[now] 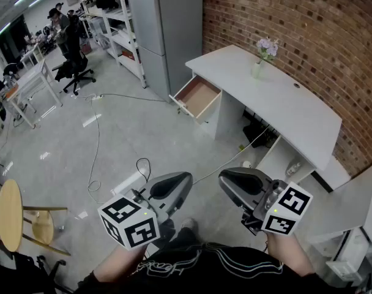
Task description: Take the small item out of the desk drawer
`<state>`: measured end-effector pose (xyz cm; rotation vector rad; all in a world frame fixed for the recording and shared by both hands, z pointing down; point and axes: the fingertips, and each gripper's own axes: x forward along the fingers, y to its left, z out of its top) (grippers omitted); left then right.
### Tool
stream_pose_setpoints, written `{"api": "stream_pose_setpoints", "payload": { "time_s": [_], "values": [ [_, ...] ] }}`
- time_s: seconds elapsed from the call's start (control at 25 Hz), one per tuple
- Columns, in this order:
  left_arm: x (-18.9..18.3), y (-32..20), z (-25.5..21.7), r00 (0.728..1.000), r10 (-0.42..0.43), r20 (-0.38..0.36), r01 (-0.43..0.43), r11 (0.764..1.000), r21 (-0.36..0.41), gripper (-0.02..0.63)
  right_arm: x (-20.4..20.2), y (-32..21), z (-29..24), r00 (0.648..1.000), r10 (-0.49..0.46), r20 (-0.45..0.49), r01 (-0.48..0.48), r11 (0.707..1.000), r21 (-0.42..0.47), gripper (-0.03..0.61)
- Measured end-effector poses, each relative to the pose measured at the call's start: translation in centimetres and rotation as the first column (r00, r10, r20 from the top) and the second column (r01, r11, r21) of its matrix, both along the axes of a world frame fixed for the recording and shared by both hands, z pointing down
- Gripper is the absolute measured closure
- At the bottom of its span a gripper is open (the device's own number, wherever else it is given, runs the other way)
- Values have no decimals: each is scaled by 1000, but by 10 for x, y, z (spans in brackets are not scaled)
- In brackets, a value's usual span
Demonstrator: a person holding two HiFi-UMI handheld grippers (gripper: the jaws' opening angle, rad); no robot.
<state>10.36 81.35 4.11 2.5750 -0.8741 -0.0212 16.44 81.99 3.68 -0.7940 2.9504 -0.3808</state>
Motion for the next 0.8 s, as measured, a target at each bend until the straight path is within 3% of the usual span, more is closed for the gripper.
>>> {"api": "stream_pose_setpoints", "payload": {
  "time_s": [0.36,0.8],
  "values": [
    [22,14,-15,999,8,37,-9,1000,23,592,25,13,-15,1000,19,17,-20,999,27,523],
    [19,-19,12,1000,-2,16,2,1000,-20,592,33,-18,21,998,59,-9,-60,996,-59,522]
  ]
}}
